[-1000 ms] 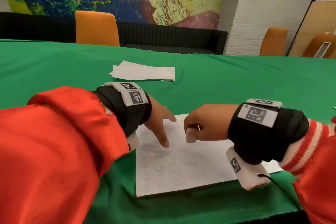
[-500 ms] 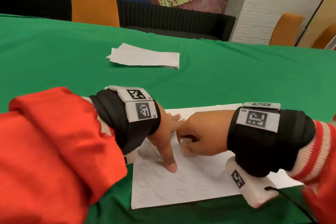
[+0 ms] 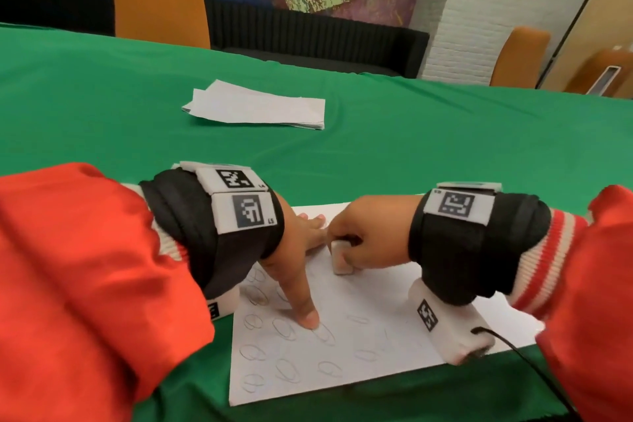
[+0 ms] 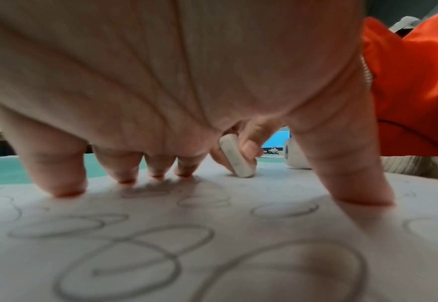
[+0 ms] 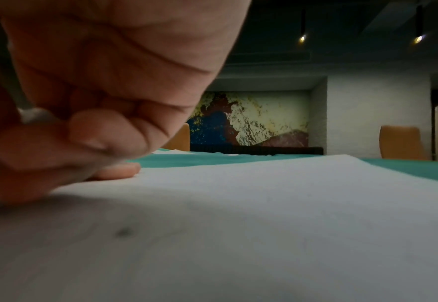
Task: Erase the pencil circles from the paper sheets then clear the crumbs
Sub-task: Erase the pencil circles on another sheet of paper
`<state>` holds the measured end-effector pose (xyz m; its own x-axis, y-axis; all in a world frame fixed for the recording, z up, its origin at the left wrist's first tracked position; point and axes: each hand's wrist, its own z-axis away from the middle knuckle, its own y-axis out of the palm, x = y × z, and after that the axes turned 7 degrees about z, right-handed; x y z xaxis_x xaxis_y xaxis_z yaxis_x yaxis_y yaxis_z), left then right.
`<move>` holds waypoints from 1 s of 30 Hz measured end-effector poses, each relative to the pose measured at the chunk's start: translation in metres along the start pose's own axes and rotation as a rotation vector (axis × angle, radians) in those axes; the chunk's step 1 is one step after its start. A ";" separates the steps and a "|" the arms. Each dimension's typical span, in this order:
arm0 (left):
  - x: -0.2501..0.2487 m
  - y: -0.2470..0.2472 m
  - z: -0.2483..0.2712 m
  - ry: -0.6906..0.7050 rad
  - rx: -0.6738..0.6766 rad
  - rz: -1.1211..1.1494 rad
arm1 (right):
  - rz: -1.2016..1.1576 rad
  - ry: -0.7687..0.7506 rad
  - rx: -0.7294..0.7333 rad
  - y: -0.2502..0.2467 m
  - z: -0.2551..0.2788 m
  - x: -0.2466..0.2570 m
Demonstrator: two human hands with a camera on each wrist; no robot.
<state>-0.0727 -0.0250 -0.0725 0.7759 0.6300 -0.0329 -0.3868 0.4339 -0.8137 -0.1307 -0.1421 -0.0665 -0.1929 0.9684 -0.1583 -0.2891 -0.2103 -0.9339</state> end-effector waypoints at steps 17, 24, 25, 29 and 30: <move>0.006 -0.001 -0.012 0.027 0.021 -0.032 | -0.130 0.065 0.050 0.006 -0.002 -0.010; 0.003 -0.001 -0.011 0.019 0.013 -0.036 | -0.185 0.044 0.130 0.006 0.000 -0.010; 0.004 -0.001 -0.011 0.016 0.014 -0.043 | -0.205 0.070 0.115 0.006 -0.001 -0.012; 0.003 -0.001 -0.010 0.009 0.010 -0.042 | -0.151 0.017 0.105 0.008 0.002 -0.007; 0.003 0.000 -0.011 0.012 0.009 -0.037 | -0.126 -0.007 0.115 0.008 0.003 -0.004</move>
<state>-0.0648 -0.0300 -0.0785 0.7958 0.6055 -0.0104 -0.3622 0.4622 -0.8095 -0.1351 -0.1483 -0.0723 -0.1543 0.9872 -0.0397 -0.4171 -0.1015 -0.9032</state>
